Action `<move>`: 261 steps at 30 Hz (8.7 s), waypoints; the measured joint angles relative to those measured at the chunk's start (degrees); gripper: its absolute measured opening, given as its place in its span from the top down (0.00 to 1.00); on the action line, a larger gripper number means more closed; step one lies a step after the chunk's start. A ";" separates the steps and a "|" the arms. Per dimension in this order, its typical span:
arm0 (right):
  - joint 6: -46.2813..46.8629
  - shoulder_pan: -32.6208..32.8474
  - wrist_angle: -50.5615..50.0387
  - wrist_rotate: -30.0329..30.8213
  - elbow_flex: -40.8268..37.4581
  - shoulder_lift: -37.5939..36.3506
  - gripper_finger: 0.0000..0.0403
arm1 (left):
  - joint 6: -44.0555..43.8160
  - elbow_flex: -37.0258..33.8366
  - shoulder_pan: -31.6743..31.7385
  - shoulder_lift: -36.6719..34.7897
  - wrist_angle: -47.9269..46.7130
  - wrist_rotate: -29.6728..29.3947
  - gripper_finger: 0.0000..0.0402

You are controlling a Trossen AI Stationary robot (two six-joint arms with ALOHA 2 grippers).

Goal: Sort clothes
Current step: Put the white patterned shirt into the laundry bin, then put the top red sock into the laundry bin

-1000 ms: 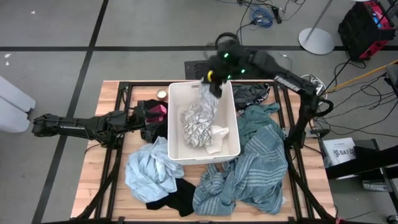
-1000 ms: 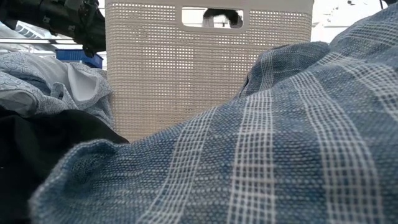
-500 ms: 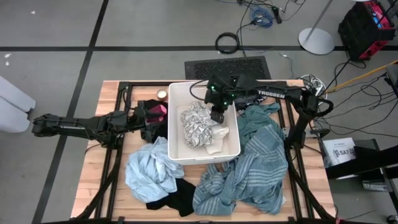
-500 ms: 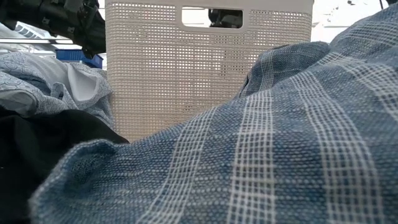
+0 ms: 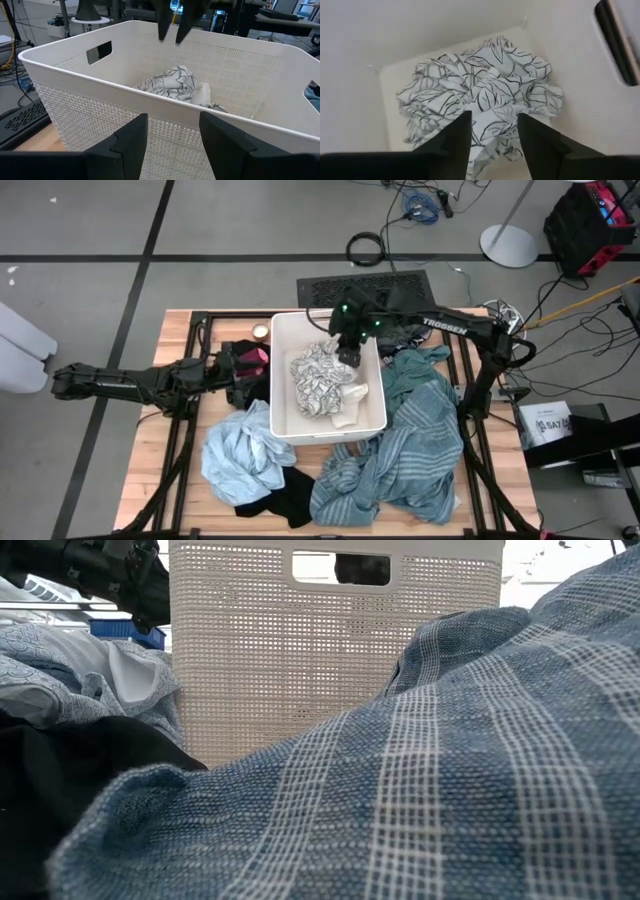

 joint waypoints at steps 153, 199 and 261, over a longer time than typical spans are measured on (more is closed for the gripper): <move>57.83 20.65 6.14 33.82 -61.43 -43.15 0.63 | -2.79 2.30 -1.86 6.83 5.64 -19.97 0.53; 55.09 20.65 7.54 31.04 -61.43 -43.17 0.63 | 3.67 19.34 32.04 41.57 -43.49 8.88 0.53; 6.12 17.29 79.39 16.33 -44.95 -26.45 0.37 | -9.05 35.89 11.29 32.13 2.46 30.61 1.00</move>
